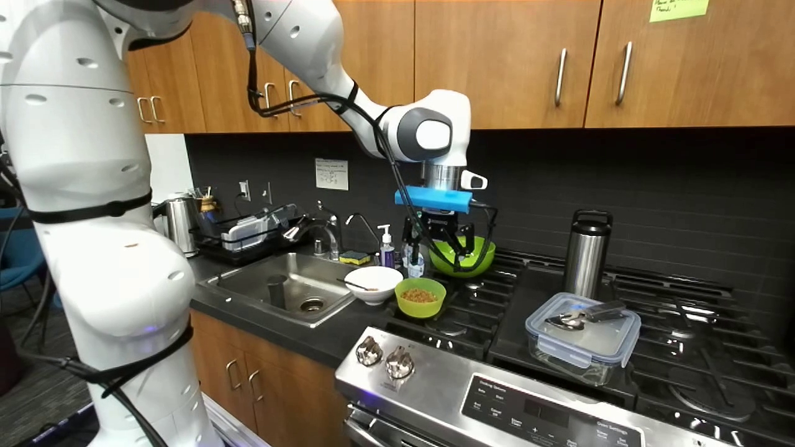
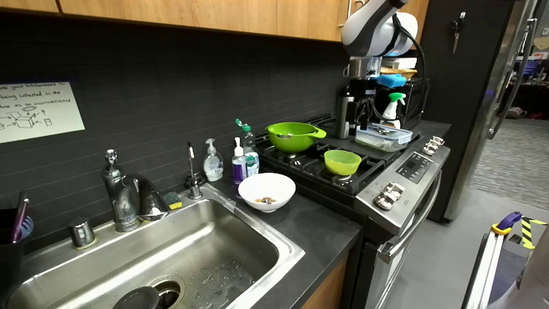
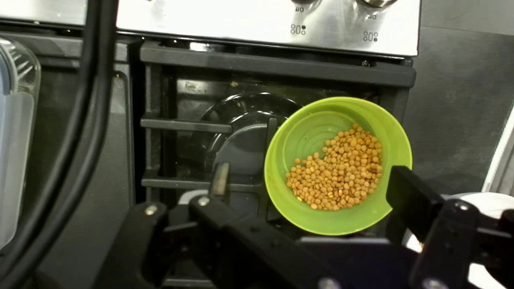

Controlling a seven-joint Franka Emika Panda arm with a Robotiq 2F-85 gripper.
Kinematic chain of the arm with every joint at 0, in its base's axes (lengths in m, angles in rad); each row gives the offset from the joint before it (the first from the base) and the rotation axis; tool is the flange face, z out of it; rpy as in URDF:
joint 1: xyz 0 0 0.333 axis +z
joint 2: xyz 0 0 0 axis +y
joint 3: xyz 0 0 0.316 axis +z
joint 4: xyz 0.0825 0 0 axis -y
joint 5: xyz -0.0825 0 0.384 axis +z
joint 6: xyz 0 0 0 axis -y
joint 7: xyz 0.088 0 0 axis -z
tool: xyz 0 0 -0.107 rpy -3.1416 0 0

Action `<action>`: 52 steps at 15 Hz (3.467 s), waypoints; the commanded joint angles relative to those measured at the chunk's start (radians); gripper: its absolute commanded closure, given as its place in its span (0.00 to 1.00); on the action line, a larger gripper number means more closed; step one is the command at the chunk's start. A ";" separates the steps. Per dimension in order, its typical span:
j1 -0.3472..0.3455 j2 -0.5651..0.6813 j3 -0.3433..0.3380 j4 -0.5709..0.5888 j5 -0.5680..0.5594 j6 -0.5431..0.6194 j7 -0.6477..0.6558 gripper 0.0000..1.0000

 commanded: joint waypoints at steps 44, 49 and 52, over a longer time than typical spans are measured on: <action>-0.079 0.063 0.036 -0.061 -0.002 0.128 0.069 0.00; -0.079 0.063 0.036 -0.061 -0.002 0.128 0.069 0.00; -0.079 0.063 0.036 -0.061 -0.002 0.128 0.069 0.00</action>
